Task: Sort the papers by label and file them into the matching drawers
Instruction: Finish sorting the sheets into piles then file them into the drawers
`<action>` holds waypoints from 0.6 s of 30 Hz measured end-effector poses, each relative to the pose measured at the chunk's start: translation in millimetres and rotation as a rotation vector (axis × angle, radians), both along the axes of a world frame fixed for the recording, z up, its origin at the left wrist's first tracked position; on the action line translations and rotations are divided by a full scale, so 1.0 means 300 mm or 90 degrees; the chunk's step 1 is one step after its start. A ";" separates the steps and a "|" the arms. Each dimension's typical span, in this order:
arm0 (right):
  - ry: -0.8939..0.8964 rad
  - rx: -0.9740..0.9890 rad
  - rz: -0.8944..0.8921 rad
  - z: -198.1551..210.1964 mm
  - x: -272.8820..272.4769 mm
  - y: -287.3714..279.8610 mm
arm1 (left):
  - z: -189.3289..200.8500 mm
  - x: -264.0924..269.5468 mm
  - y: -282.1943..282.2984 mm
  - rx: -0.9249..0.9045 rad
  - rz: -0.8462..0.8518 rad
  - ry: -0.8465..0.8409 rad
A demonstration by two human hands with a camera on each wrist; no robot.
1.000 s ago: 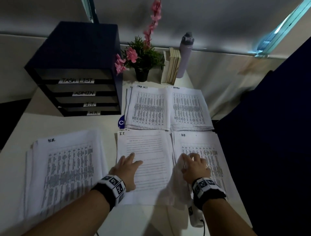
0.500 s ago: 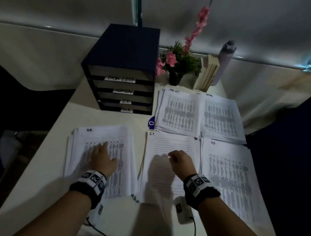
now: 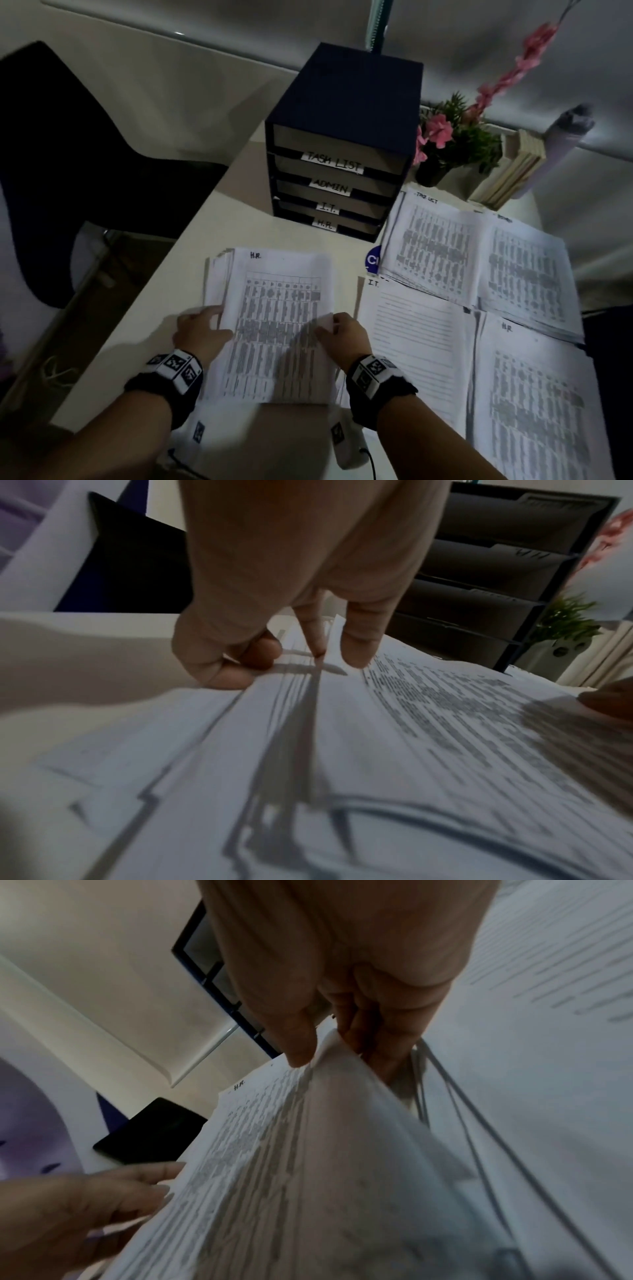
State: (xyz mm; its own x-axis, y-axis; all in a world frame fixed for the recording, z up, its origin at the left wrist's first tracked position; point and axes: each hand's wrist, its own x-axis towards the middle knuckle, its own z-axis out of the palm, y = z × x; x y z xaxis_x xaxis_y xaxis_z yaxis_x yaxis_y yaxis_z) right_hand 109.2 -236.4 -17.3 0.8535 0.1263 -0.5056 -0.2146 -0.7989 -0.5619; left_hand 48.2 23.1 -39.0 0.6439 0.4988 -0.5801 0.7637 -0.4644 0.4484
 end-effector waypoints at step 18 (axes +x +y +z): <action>-0.049 0.110 -0.253 -0.061 0.059 -0.123 | 0.057 0.063 -0.103 -0.138 0.007 -0.096</action>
